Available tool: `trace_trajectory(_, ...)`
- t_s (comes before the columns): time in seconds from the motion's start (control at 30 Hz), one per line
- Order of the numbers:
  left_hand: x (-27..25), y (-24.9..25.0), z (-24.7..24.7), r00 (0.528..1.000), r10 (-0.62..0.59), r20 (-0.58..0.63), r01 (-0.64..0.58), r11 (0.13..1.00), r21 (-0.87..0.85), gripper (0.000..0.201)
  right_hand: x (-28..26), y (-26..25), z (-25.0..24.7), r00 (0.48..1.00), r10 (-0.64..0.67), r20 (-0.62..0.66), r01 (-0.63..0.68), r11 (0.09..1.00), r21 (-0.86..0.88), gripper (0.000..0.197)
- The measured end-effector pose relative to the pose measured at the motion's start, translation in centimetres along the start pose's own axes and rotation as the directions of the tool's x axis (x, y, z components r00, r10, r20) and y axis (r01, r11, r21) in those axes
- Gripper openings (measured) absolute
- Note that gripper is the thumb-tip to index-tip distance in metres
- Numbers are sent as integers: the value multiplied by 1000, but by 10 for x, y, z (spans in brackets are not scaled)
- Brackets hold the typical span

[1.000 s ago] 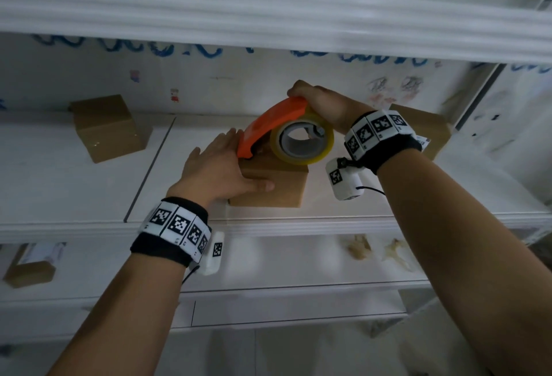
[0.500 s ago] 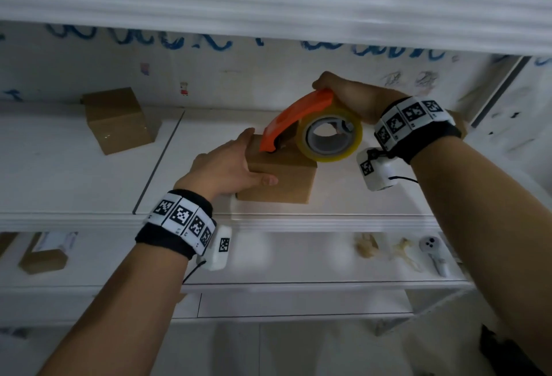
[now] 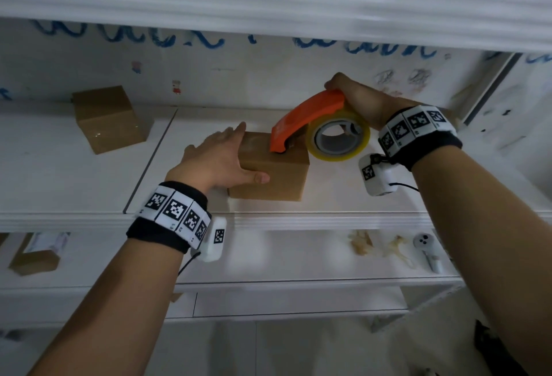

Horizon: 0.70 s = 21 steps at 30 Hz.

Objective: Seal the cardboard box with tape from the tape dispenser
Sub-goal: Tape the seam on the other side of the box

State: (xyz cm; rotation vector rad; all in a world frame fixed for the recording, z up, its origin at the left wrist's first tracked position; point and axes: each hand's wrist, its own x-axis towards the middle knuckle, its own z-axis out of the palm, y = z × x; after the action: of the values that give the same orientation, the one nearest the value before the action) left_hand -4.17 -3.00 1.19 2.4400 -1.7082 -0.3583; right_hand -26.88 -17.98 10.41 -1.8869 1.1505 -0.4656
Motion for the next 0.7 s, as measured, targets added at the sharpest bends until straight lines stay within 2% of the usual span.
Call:
trace_trajectory(0.1,0,11,-8,1000,-8,16,6,990,138,140,-2,0,1,1000,2,-6,-2,1000,14,42)
trace_trajectory(0.17,-1,18,-11,1000,13,24,-17,986,168,142,-4,-1,1,1000,1,-7,-1,1000,21,42)
trace_trajectory(0.3,0,35,-16,993,121,-2,-120,983,139,144,-4,1,0,1000,1,-13,0,999,38,43)
trace_trajectory(0.43,10,44,-4,969,229,-90,-221,971,93,143,-4,1,1,1000,2,-19,-1,999,37,42)
trace_trajectory(0.57,14,42,15,960,216,-179,-202,975,94,144,-5,4,0,1000,10,-24,-9,998,58,42)
trace_trajectory(0.7,17,42,18,958,220,-182,-193,969,154,140,-4,5,0,999,13,-36,-11,999,40,42)
